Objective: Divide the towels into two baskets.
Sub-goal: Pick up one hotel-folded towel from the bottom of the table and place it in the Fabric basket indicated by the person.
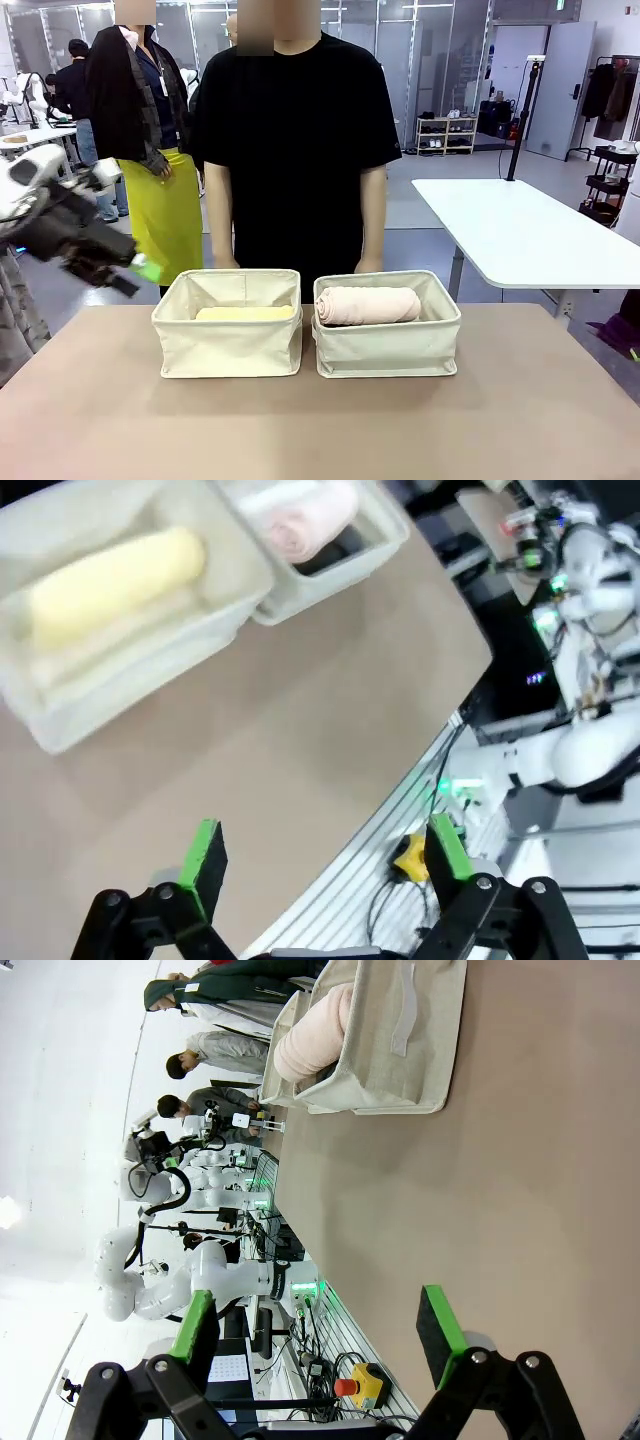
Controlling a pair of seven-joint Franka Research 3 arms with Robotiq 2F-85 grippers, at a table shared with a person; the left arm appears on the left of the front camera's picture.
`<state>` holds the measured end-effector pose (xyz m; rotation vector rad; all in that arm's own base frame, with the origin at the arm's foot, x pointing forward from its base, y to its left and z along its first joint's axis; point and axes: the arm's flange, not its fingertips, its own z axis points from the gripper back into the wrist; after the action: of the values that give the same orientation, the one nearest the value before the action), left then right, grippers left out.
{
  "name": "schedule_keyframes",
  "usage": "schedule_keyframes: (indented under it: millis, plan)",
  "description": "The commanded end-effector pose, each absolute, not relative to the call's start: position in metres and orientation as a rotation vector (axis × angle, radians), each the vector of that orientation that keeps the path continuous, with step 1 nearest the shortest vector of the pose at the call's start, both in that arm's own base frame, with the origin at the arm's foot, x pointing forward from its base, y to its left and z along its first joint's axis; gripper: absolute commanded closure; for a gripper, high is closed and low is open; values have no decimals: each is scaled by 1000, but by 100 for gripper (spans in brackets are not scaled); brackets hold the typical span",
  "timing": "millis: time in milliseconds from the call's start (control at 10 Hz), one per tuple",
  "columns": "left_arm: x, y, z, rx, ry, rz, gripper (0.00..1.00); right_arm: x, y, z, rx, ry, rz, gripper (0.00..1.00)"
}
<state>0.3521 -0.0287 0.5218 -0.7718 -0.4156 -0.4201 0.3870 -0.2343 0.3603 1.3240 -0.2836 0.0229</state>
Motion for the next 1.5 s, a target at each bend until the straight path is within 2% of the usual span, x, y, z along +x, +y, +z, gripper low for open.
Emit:
schedule_keyframes:
  millis: [0, 200, 400, 700, 1000, 1100, 1200, 1400]
  plan:
    - [334, 24, 495, -913, -438, -391, 0, 384, -230, 363, 1312, -270, 2, 0]
    - [316, 84, 438, -1000, -456, -190, 0, 384, -230, 363, 1312, -270, 2, 0]
    - [300, 130, 410, -1007, -476, -4, 0, 384, -230, 363, 1312, -270, 2, 0]
    - [287, 169, 395, -1056, -471, 72, 0, 384, -230, 363, 1312, -270, 2, 0]
    - [271, 200, 396, -989, -475, 103, 0, 384, -230, 363, 1312, -270, 2, 0]
    - [275, 195, 405, -943, -476, 80, 0, 384, -230, 363, 1312, -270, 2, 0]
    - [282, 199, 393, -1014, -459, 127, 0, 384, -230, 363, 1312, -270, 2, 0]
    - [282, 199, 393, -1014, -459, 127, 0, 384, -230, 363, 1312, -270, 2, 0]
